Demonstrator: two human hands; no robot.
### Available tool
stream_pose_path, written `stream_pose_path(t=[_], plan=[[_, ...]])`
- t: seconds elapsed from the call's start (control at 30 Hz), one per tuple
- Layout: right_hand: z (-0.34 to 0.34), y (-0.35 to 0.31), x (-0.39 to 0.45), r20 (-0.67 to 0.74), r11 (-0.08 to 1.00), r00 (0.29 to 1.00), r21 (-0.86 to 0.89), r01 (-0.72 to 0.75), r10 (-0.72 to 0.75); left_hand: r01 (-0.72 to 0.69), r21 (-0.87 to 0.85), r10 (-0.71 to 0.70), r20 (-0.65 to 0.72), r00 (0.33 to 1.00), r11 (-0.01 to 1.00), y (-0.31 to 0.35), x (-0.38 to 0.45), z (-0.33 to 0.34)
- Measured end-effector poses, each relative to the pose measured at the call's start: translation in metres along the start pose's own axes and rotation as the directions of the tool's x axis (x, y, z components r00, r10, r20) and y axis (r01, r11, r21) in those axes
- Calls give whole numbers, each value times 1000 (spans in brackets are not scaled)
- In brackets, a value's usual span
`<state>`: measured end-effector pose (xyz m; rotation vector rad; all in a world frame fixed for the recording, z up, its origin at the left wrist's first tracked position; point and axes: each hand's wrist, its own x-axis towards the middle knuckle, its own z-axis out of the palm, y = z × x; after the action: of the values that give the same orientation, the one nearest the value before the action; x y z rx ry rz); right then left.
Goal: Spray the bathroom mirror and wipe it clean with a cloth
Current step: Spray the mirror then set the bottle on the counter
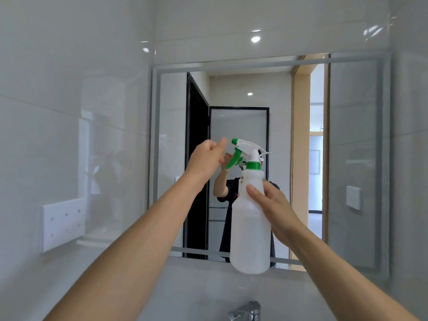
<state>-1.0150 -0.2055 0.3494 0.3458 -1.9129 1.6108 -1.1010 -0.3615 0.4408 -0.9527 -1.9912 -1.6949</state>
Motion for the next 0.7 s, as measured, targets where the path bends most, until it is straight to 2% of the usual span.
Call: stream_pose_path(t=[0.07, 0.13, 0.2, 0.3, 0.37, 0.53, 0.63, 0.7], plan=[[5, -3, 6, -77, 997, 996, -66, 29, -34, 56, 100, -53, -29, 998, 993, -6, -16, 3], [14, -7, 14, -141, 984, 986, -162, 69, -92, 80, 126, -90, 76, 993, 989, -7, -32, 11], [27, -12, 20, -151, 946, 971, -294, 134, -185, 63, 100, -74, 119, 990, 993, -3, -39, 17], [45, -16, 28, -178, 899, 949, -403, 170, -260, 14, 65, -17, 34, 999, 998, 1, -32, 14], [55, -22, 31, -188, 885, 945, -435, 164, -267, -10, -14, 10, 34, 999, 1000, 3, -29, 5], [63, -39, 38, -148, 915, 960, -364, 172, -239, -24, -94, 26, 21, 999, 995, 10, -22, -22], [62, -35, 31, 10, 956, 986, -246, 161, -164, -34, -135, 36, 10, 999, 990, 15, -22, -43], [65, -27, 26, 113, 965, 979, -182, 187, -169, -37, -195, 42, 23, 999, 980, 17, -26, -53]])
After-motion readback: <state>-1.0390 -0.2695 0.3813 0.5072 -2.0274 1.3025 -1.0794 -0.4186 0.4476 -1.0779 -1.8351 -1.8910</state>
